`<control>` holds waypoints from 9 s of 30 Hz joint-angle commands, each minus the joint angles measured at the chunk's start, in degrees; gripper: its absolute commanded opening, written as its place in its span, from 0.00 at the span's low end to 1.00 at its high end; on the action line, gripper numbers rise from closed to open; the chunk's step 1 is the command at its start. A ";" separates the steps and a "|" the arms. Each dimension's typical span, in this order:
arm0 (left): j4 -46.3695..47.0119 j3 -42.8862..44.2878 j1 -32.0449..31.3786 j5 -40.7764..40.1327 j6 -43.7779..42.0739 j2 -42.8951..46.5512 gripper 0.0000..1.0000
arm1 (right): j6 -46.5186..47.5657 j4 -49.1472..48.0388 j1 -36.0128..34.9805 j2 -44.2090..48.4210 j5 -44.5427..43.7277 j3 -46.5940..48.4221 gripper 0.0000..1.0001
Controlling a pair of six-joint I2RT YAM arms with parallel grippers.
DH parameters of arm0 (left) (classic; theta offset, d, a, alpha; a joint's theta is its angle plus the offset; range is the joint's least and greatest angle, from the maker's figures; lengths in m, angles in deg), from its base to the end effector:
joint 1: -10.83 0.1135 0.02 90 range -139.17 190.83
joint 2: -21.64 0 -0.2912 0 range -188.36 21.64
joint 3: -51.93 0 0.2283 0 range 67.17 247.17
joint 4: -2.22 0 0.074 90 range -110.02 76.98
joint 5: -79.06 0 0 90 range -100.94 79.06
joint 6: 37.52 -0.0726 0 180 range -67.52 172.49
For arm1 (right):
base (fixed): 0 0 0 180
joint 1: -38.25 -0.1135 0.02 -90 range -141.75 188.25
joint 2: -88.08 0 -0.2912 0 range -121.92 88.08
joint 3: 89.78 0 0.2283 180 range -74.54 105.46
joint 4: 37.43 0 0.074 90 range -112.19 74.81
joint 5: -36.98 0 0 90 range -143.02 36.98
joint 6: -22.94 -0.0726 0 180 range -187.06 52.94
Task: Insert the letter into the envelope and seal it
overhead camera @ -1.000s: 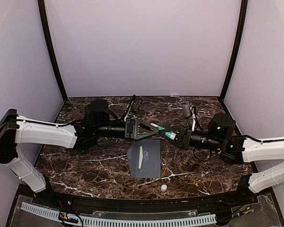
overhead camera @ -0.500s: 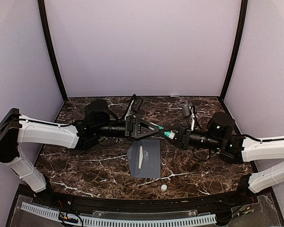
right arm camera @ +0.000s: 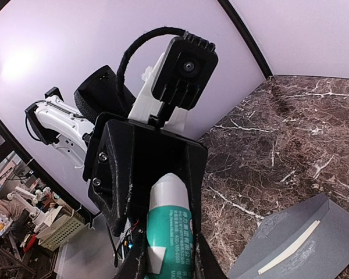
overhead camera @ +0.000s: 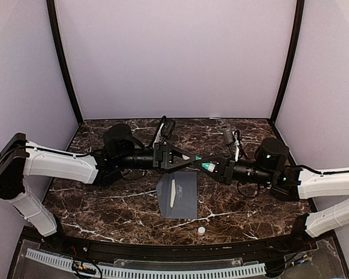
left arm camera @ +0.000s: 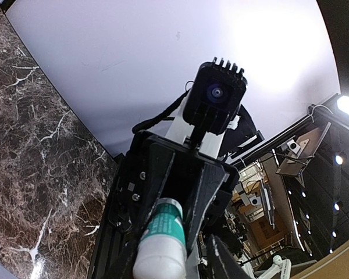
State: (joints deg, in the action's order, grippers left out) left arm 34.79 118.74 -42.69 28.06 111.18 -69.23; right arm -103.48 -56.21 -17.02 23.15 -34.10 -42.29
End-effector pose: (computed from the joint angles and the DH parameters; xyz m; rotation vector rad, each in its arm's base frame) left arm 0.1784 -0.3181 0.3309 0.6227 1.7339 -1.9784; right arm 0.1271 0.2247 0.3122 -0.5765 1.6644 1.4768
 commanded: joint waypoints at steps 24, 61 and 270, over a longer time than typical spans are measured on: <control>-2.87 0.82 -0.23 4.03 -2.61 0.48 0.02 | 4.25 15.82 -0.99 1.49 2.08 5.83 0.33; -27.52 -1.52 5.77 -4.09 -17.13 9.81 0.66 | 0.36 14.65 -0.88 -5.88 1.37 3.66 0.04; -23.45 -7.47 1.75 -12.19 -21.59 -17.98 0.00 | -7.25 7.75 4.99 -49.13 -1.09 17.50 0.00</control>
State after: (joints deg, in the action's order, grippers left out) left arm 13.88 112.09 -40.61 16.98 90.35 -86.80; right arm -110.68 -50.79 -13.83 -23.32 -32.27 -26.40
